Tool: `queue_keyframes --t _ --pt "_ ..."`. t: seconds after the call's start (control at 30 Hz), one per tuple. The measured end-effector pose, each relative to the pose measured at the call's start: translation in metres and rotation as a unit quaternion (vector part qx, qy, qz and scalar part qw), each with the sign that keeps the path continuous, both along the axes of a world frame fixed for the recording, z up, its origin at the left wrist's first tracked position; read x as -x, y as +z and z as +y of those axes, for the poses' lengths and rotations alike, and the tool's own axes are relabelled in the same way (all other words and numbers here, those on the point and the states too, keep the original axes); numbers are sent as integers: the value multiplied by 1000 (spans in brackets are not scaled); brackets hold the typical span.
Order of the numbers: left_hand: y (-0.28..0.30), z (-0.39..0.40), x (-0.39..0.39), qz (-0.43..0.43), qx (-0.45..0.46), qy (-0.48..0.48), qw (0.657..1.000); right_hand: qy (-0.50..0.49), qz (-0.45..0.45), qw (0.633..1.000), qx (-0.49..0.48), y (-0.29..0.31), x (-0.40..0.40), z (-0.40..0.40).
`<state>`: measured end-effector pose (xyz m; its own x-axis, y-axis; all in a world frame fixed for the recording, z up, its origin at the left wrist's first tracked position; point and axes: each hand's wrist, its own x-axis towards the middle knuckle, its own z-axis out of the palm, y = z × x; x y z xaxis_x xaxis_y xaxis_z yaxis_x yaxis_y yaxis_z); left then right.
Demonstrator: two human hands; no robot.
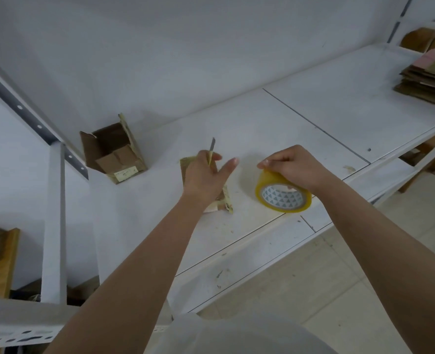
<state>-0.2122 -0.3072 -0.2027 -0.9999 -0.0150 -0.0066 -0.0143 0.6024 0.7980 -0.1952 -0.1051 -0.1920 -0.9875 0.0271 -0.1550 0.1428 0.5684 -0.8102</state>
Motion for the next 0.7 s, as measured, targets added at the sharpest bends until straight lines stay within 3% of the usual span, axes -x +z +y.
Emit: queue_keyframes --t 0.07,0.13,0.23,0.47,0.7 --pt "9 9 -7 -48 -79 -29 995 5 19 1000 22 7 0 -5" --pt "14 16 -12 -78 -97 -59 990 14 37 999 31 12 1 -9" --pt "11 18 -10 -74 -128 -78 986 28 50 998 39 13 1 -13" --pt "11 0 -6 -48 -169 -7 984 39 42 998 39 15 -2 -1" --pt "13 11 -19 -36 -279 -94 955 76 56 988 125 21 1 -5"
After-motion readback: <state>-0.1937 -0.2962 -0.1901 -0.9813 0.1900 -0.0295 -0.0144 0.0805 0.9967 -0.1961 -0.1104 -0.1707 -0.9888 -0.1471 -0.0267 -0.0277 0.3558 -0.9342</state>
